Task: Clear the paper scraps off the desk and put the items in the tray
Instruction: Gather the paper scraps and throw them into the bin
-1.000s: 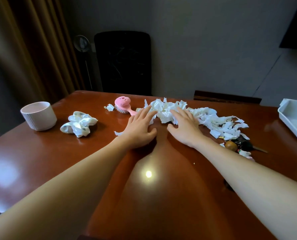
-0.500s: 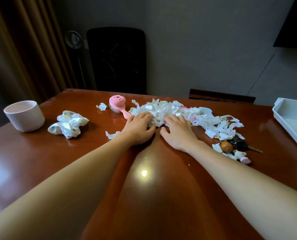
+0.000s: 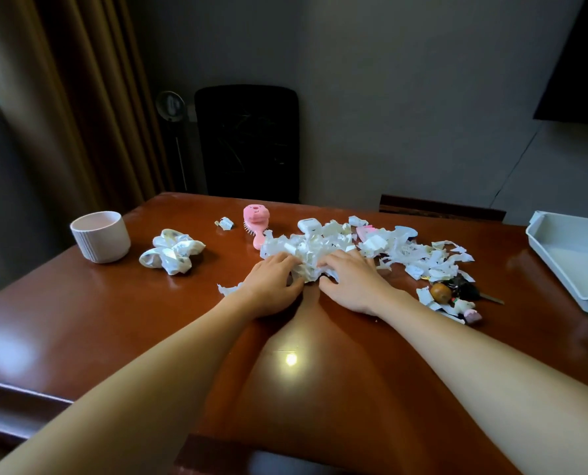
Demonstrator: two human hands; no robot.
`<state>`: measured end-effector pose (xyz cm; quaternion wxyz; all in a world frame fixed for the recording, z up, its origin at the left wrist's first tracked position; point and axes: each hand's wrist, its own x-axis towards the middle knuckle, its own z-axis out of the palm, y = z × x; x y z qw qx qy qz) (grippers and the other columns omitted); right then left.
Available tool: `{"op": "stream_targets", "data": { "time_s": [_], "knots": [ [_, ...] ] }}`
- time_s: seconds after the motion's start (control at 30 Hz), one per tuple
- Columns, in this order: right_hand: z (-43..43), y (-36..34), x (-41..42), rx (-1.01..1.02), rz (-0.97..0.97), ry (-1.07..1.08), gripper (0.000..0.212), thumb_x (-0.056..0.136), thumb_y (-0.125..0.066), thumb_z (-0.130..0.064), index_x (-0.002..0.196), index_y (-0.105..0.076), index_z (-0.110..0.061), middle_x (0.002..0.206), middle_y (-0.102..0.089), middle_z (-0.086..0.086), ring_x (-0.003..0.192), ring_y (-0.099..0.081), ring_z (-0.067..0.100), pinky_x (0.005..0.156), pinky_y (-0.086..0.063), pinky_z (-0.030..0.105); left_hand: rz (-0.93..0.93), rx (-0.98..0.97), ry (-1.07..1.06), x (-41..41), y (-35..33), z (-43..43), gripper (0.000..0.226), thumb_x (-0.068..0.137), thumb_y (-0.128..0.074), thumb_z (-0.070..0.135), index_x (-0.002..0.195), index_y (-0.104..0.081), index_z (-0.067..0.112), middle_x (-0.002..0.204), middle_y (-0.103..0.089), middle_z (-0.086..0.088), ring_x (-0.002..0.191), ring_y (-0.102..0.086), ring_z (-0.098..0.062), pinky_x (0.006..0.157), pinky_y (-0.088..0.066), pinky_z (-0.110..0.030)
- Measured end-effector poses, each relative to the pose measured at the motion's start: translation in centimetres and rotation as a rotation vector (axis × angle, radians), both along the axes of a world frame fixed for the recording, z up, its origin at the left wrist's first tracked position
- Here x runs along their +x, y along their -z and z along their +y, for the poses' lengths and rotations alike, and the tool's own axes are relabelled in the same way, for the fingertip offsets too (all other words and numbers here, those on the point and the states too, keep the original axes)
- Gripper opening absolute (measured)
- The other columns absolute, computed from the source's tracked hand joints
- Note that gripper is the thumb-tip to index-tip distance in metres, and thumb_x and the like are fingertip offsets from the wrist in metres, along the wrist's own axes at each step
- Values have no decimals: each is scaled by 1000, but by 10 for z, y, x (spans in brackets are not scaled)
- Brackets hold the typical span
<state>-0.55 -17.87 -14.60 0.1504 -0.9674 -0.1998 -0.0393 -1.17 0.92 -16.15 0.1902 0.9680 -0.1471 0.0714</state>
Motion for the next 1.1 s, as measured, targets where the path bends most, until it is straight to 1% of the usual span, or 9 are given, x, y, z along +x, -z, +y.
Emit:
{"op": "stream_targets", "data": {
  "time_s": [0.17,0.33,0.4,0.5,0.6,0.73,0.83,0.93,1.1],
  "knots": [
    [12,-6,-11,7,-43,-21,39,95,-45,-38,133,-51,-31,144,-45,-9,135,-30,20,111,-19,42,-28,66,-33,-21,-3,17,46,97,-45,38,141,-43,24,144,-41,1,133,-39,-21,113,-22,-39],
    [16,-11,-3,55,-145,33,40,92,-45,-40,131,-52,-31,147,-42,-10,140,-23,15,115,-9,43,-83,75,-97,-27,-3,22,58,97,-45,40,150,-26,25,161,-11,-5,145,-19,-30,117,-13,-43],
    [14,-7,3,21,-122,77,50,94,-41,-45,142,-41,-32,157,-29,-5,147,-10,18,118,-3,47,-93,63,-111,-24,-3,21,64,96,-45,44,152,-20,25,163,-3,-7,149,-9,-30,119,-8,-44],
    [8,2,14,-79,16,163,70,94,-28,-65,156,-8,-40,166,8,0,149,21,23,116,10,55,-119,28,-108,-13,-1,21,74,92,-43,56,153,-17,25,163,-4,-7,149,-7,-28,119,-7,-45],
    [4,13,24,-87,79,215,80,87,-21,-79,155,4,-44,164,16,1,147,27,26,115,13,60,-90,38,-109,-3,7,18,80,85,-30,68,154,-15,30,163,-7,-5,149,-9,-26,119,-6,-49],
    [7,24,31,-147,39,169,75,90,-24,-71,156,-5,-39,166,2,2,152,9,26,118,3,60,-78,50,-99,3,15,20,74,87,-28,69,150,-24,33,158,-22,-1,142,-26,-26,115,-11,-47],
    [8,23,31,-114,-28,129,64,95,-28,-62,152,-27,-32,162,-21,-1,149,-11,23,118,-9,53,-107,46,-111,4,16,20,63,90,-34,62,145,-34,31,150,-34,1,137,-30,-23,114,-15,-43],
    [8,23,24,-51,-147,108,55,98,-35,-54,144,-43,-25,149,-41,-4,138,-32,21,113,-23,43,-132,50,-150,2,17,20,53,93,-41,56,140,-42,31,141,-41,0,130,-32,-22,110,-22,-40],
    [12,20,11,-124,-235,52,47,101,-38,-44,139,-47,-19,140,-48,1,126,-41,25,105,-32,40,-224,50,-195,-12,13,21,44,92,-48,49,128,-53,25,123,-50,-1,109,-43,-20,95,-35,-34]
  ]
}}
